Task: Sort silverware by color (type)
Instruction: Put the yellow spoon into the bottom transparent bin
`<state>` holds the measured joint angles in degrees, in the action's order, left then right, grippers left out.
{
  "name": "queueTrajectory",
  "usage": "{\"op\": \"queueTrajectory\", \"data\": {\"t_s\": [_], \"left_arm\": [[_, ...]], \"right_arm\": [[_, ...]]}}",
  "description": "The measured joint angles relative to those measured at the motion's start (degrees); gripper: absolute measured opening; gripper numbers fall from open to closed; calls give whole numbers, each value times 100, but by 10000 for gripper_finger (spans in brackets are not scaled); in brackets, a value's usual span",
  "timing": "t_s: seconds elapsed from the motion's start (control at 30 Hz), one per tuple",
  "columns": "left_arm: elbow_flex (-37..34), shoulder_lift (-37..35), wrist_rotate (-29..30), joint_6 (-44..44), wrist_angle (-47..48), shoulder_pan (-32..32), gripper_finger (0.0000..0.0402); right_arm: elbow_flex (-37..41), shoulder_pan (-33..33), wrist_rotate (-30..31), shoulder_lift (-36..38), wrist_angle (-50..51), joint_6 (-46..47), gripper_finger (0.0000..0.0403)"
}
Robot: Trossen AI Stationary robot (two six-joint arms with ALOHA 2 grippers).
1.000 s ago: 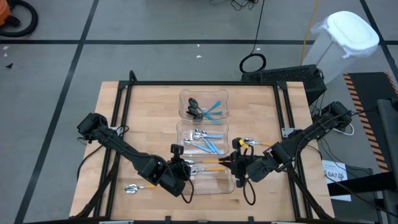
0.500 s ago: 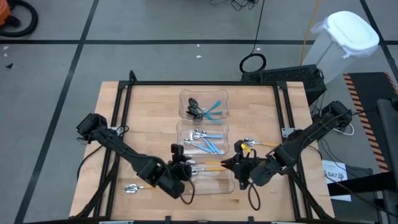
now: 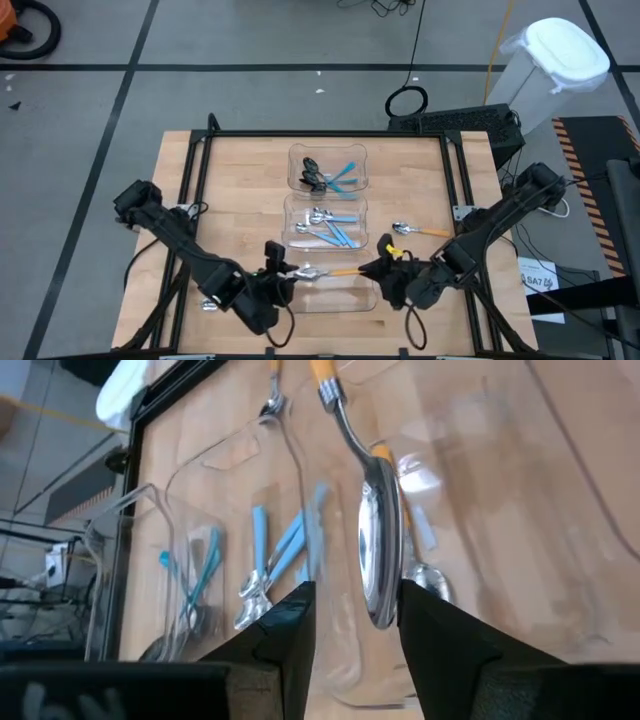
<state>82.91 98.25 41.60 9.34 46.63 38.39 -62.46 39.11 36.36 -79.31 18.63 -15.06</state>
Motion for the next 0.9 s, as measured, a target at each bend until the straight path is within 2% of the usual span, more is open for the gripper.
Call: {"op": "queueTrajectory", "data": {"t_s": [0.27,0.5,0.7,0.9], "left_arm": [[0,-39,-21,73,241,247,140],[2,-50,42,1056,1238,379,140],[2,-50,49,1185,1326,451,140],[2,-47,49,1186,1322,451,140]], "right_arm": [[0,-4,-15,-283,-86,-519,26],[15,0,18,-284,-48,-578,25],[10,-63,-50,-379,-62,-593,25],[9,-117,-50,-720,-78,-1170,25]]}}
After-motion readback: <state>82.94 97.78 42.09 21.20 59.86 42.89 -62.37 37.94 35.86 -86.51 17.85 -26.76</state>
